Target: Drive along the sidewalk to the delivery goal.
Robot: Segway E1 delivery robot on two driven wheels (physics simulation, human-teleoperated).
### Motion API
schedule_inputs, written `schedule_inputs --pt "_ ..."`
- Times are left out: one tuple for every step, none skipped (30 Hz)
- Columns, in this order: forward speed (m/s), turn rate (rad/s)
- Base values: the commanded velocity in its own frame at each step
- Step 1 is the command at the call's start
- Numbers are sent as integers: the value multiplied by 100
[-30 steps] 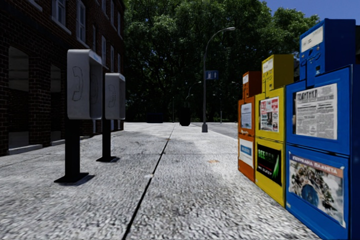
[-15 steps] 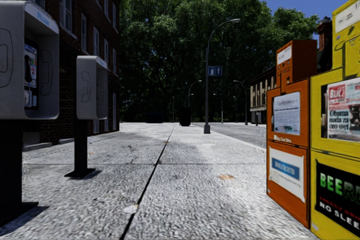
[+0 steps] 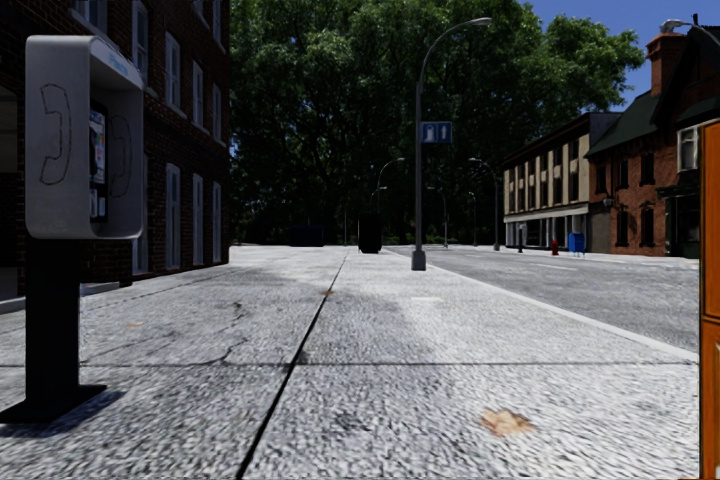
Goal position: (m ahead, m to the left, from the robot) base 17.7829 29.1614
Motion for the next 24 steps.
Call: schedule_inputs --pt "200 0" --pt "200 0" --pt "200 0" --pt "200 0" --pt "200 0" --pt "200 0" --pt "200 0" --pt "200 0" --pt "200 0" --pt "200 0" --pt "200 0" --pt "200 0" --pt "200 0" --pt "200 0" --pt "200 0" --pt "200 0" --pt "200 0" --pt "200 0" --pt "200 0" --pt "200 0" --pt "200 0" --pt "200 0" --pt "200 0" --pt "200 0"
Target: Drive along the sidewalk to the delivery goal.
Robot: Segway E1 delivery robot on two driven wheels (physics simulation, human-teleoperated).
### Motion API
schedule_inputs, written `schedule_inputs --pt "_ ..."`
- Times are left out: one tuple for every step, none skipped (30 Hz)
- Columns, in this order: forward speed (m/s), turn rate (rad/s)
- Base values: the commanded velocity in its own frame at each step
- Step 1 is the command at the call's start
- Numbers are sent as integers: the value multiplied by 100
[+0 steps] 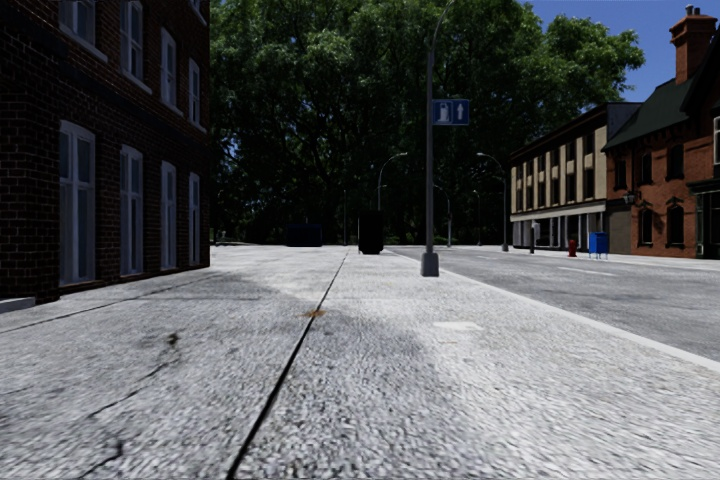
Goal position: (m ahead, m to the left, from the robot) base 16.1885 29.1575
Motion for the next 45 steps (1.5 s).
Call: schedule_inputs --pt "200 0" --pt "200 0" --pt "200 0" --pt "200 0" --pt "200 0" --pt "200 0" --pt "200 0" --pt "200 0" --pt "200 0" --pt "200 0" --pt "200 0" --pt "200 0" --pt "200 0" --pt "200 0" --pt "200 0" --pt "200 0" --pt "200 0" --pt "200 0" --pt "200 0" --pt "200 0" --pt "200 0" --pt "200 0" --pt "200 0" --pt "200 0" --pt "200 0" --pt "200 0" --pt "200 0" --pt "200 0" --pt "200 0" --pt "200 0" --pt "200 0" --pt "200 0" --pt "200 0" --pt "200 0" --pt "200 0" --pt "200 0" --pt "200 0" --pt "200 0" --pt "200 0" --pt "200 0" --pt "200 0" --pt "200 0" --pt "200 0" --pt "200 0" --pt "200 0"
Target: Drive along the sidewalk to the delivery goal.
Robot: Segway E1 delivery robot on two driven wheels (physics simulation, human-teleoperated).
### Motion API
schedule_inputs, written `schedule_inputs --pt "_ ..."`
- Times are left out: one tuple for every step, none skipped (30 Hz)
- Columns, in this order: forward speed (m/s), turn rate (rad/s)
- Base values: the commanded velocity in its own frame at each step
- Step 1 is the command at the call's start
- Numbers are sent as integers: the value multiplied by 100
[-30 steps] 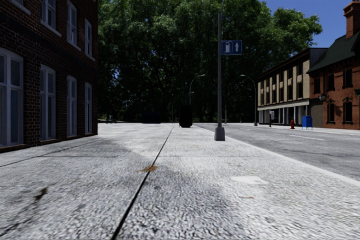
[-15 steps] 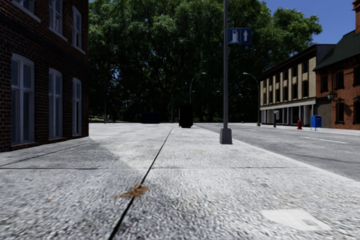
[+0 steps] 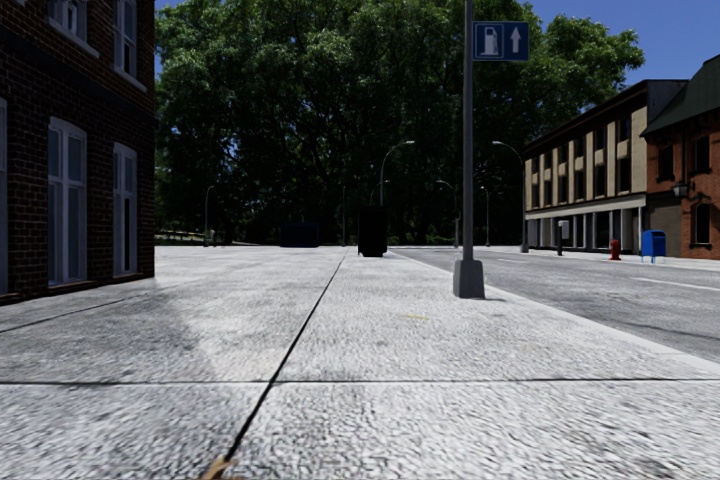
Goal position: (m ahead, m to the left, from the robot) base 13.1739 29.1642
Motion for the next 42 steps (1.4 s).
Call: schedule_inputs --pt "200 0" --pt "200 0" --pt "200 0" --pt "200 0" --pt "200 0" --pt "200 0" --pt "200 0" --pt "200 0" --pt "200 0" --pt "200 0" --pt "200 0" --pt "200 0" --pt "200 0" --pt "200 0" --pt "200 0" --pt "200 0" --pt "200 0" --pt "200 0" --pt "200 0" --pt "200 0" --pt "200 0" --pt "200 0" --pt "200 0" --pt "200 0" --pt "200 0" --pt "200 0" --pt "200 0" --pt "200 0" --pt "200 0" --pt "200 5" --pt "200 7" --pt "200 7" --pt "200 7" --pt "200 9" --pt "200 20" --pt "200 20" --pt "200 28" --pt "200 31" --pt "200 34" --pt "200 37" --pt "200 37" --pt "200 37"
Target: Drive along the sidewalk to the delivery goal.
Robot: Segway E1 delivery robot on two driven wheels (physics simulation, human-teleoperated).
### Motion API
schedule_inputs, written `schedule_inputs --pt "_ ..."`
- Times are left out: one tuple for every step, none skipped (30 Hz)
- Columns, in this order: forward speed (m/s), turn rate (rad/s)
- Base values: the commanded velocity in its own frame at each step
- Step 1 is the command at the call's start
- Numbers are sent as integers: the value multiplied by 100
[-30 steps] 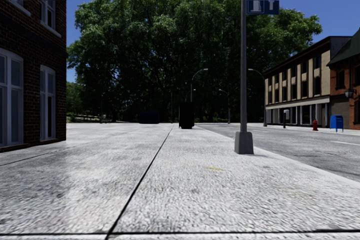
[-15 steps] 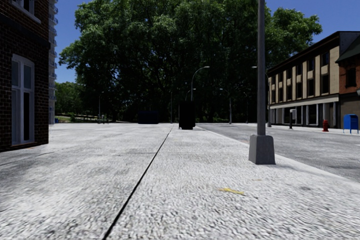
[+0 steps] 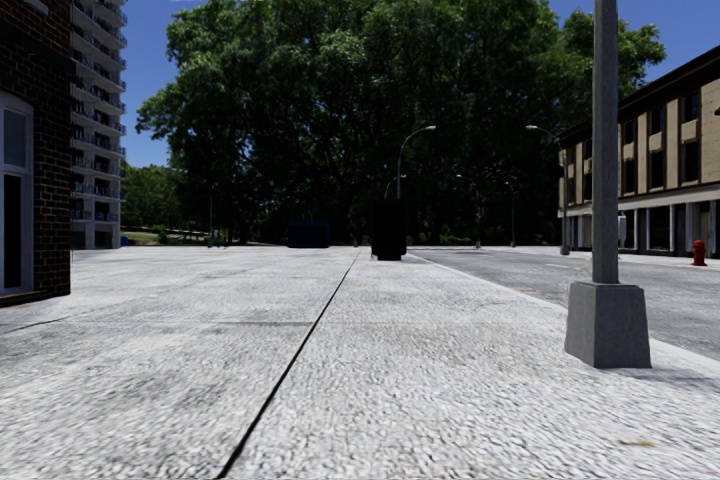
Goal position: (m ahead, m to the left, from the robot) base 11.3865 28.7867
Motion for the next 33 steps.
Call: schedule_inputs --pt "200 37" --pt "200 38" --pt "200 38" --pt "200 38" --pt "200 39" --pt "200 40" --pt "200 41" --pt "200 41" --pt "200 42" --pt "200 43" --pt "200 43" --pt "200 43" --pt "200 43" --pt "200 43" --pt "200 43" --pt "200 43" --pt "200 43" --pt "200 43" --pt "200 43" --pt "200 43" --pt "200 43" --pt "200 43" --pt "200 43" --pt "200 43" --pt "200 43" --pt "200 43" --pt "200 43" --pt "200 43" --pt "200 43" --pt "200 43" --pt "200 43" --pt "200 43" --pt "200 43"
